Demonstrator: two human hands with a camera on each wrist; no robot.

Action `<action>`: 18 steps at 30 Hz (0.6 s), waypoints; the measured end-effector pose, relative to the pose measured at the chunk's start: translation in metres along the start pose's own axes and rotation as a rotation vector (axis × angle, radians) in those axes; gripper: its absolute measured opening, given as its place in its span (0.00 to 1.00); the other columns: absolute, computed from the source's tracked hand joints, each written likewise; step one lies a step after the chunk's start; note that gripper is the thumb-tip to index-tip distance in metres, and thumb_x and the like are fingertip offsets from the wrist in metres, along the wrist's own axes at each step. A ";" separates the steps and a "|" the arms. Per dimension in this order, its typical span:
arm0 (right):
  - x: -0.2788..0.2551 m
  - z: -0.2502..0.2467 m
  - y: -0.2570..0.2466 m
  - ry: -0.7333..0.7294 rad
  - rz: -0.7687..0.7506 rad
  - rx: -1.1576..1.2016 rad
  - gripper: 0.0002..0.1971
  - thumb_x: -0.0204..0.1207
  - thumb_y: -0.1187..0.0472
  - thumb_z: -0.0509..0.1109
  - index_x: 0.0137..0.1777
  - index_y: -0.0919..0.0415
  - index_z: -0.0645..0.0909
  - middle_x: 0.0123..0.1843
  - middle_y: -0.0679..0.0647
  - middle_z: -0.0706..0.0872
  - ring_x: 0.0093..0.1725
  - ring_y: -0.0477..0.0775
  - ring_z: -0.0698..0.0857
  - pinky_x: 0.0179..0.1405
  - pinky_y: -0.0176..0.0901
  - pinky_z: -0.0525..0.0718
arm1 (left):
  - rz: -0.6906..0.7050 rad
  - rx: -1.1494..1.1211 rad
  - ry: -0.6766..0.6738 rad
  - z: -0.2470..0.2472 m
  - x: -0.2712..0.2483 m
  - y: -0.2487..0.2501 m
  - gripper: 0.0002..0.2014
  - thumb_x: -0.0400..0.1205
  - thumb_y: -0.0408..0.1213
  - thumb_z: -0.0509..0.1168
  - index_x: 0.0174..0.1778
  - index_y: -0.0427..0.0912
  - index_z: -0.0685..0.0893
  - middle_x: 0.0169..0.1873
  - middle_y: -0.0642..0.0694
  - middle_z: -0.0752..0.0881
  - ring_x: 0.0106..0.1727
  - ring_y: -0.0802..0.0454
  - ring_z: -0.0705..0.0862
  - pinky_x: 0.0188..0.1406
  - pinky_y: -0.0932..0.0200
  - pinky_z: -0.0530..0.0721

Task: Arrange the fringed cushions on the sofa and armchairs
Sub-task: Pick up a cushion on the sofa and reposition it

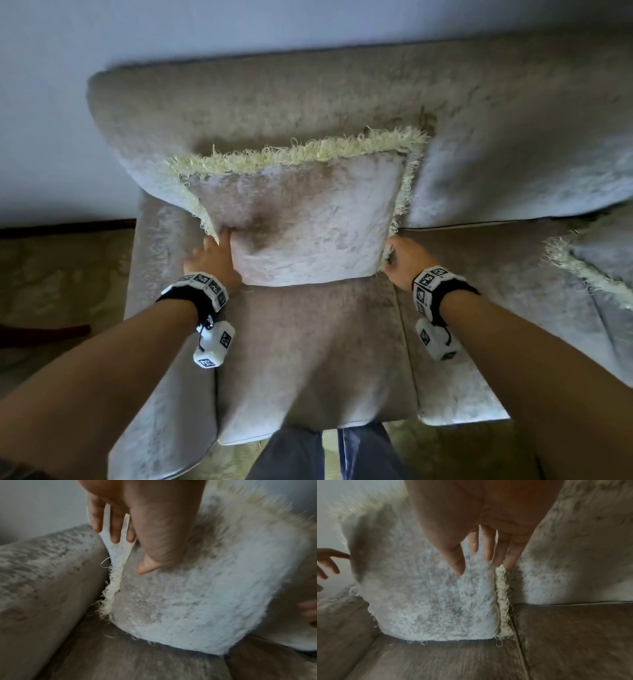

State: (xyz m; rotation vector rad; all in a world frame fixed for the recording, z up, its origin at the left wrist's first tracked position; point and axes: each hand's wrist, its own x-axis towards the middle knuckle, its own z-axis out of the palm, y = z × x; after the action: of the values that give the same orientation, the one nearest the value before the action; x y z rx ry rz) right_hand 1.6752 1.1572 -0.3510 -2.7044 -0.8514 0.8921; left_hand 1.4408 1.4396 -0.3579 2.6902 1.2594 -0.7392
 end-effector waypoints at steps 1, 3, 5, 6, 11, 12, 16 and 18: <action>-0.016 -0.014 -0.004 0.007 0.012 0.017 0.25 0.74 0.57 0.70 0.72 0.56 0.75 0.67 0.61 0.81 0.66 0.64 0.80 0.64 0.53 0.80 | 0.030 -0.041 -0.001 -0.014 -0.008 0.003 0.43 0.73 0.42 0.66 0.82 0.51 0.53 0.64 0.40 0.72 0.60 0.37 0.79 0.46 0.45 0.84; -0.045 -0.039 -0.006 0.031 0.030 0.033 0.21 0.76 0.58 0.69 0.69 0.58 0.77 0.66 0.62 0.81 0.66 0.66 0.81 0.64 0.55 0.80 | 0.135 -0.083 0.020 -0.040 -0.021 0.013 0.32 0.76 0.38 0.64 0.78 0.48 0.65 0.66 0.40 0.72 0.63 0.39 0.78 0.52 0.44 0.84; -0.073 -0.059 -0.002 0.067 0.045 0.032 0.22 0.76 0.59 0.70 0.70 0.60 0.76 0.68 0.62 0.81 0.67 0.65 0.80 0.65 0.54 0.79 | 0.256 -0.118 0.018 -0.062 -0.034 0.027 0.27 0.78 0.40 0.64 0.75 0.48 0.69 0.68 0.41 0.74 0.65 0.40 0.78 0.58 0.43 0.83; -0.085 -0.069 0.000 0.084 0.057 0.034 0.23 0.77 0.59 0.71 0.71 0.60 0.76 0.69 0.61 0.81 0.68 0.63 0.80 0.66 0.53 0.79 | 0.310 -0.127 0.016 -0.074 -0.039 0.036 0.26 0.79 0.41 0.64 0.74 0.49 0.70 0.68 0.42 0.75 0.64 0.41 0.79 0.58 0.44 0.83; -0.139 -0.112 0.035 0.118 0.068 0.038 0.23 0.77 0.55 0.71 0.71 0.58 0.75 0.69 0.58 0.81 0.66 0.61 0.81 0.64 0.54 0.80 | 0.522 -0.081 0.039 -0.134 -0.074 0.105 0.23 0.82 0.45 0.64 0.74 0.53 0.70 0.69 0.45 0.74 0.59 0.45 0.82 0.51 0.46 0.86; -0.149 -0.119 0.044 0.125 0.077 0.047 0.23 0.77 0.54 0.71 0.71 0.57 0.75 0.69 0.58 0.81 0.66 0.60 0.81 0.64 0.53 0.80 | 0.553 -0.071 0.054 -0.145 -0.084 0.120 0.23 0.82 0.45 0.64 0.74 0.52 0.70 0.68 0.45 0.74 0.59 0.45 0.82 0.51 0.46 0.86; -0.188 -0.140 0.087 0.179 0.096 0.075 0.23 0.77 0.54 0.71 0.71 0.57 0.75 0.68 0.58 0.82 0.65 0.61 0.82 0.63 0.55 0.82 | 0.644 0.013 0.118 -0.176 -0.127 0.180 0.23 0.82 0.46 0.63 0.73 0.52 0.70 0.67 0.45 0.76 0.58 0.44 0.82 0.50 0.45 0.87; -0.210 -0.147 0.111 0.189 0.099 0.085 0.23 0.76 0.53 0.71 0.71 0.56 0.76 0.67 0.57 0.82 0.63 0.60 0.83 0.61 0.55 0.83 | 0.676 0.052 0.132 -0.182 -0.151 0.209 0.23 0.82 0.46 0.64 0.73 0.52 0.71 0.66 0.44 0.76 0.58 0.43 0.82 0.51 0.45 0.86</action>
State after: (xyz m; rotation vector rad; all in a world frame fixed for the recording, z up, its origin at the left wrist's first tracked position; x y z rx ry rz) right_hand 1.6762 0.9493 -0.1646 -2.7225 -0.6315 0.6603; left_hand 1.5844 1.2447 -0.1550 2.9479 0.2781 -0.5043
